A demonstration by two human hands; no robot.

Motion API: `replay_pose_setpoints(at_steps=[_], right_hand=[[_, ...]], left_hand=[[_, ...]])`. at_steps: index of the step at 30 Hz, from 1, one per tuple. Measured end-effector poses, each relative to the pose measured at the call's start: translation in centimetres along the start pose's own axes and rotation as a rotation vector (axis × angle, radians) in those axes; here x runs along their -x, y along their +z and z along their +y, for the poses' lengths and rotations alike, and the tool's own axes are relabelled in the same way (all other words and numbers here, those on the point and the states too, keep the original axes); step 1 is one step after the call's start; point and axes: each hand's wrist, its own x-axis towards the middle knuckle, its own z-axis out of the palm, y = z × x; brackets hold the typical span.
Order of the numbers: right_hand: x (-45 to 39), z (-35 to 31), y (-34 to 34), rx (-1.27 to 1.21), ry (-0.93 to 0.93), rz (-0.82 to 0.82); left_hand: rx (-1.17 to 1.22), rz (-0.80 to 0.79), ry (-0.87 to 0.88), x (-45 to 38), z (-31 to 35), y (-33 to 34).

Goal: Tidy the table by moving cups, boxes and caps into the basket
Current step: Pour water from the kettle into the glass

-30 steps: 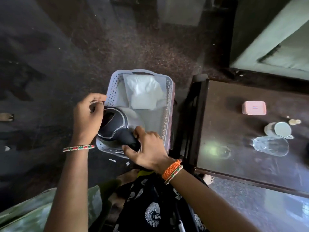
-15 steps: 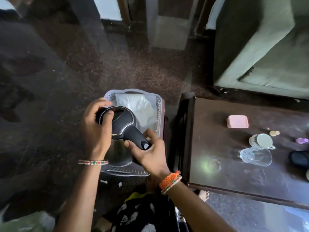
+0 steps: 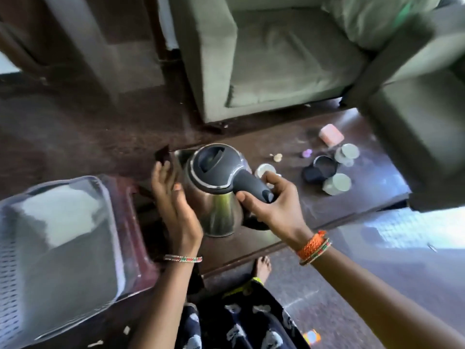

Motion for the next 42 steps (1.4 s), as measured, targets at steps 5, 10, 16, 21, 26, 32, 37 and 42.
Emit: replay_pose_setpoints(at_steps=[5,10,16,21,26,32,37,42], right_hand=[[-1.5,3.0,-13.0,0.157,-0.002,0.027],[-4.4,6.1,-21.8,0.373,0.014,-0.098],[-8.2,9.6,-24.3,0.614,-0.083,-0.238],[-10.4,12.0,-22.7,0.729,-0.029,-0.304],[-11.6,12.3,-19.6,0.802,-0.038,-0.331],[-12.4,12.0,-17.9,0.932,0.011,-0.407],[-12.9,12.0,-17.0,0.953,0.084,-0.368],[-13.9,11.4,-16.2,1.009,0.117,-0.405]], left_hand=[[-0.297,-0.210,-0.219,3.7,-8.9,6.5],[-0.660,-0.372,-0.340,4.5,-17.4,10.3],[-0.729,-0.801,-0.324,3.7,-21.5,11.7],[-0.840,-0.827,-0.313,3.7,-23.9,10.6],[-0.935,-0.713,-0.161,4.1,-24.5,10.6],[-0.866,-0.688,-0.192,4.3,-24.5,10.9],[-0.800,-0.643,-0.243,5.0,-25.2,10.6],[-0.779,-0.608,-0.248,5.4,-24.9,10.5]])
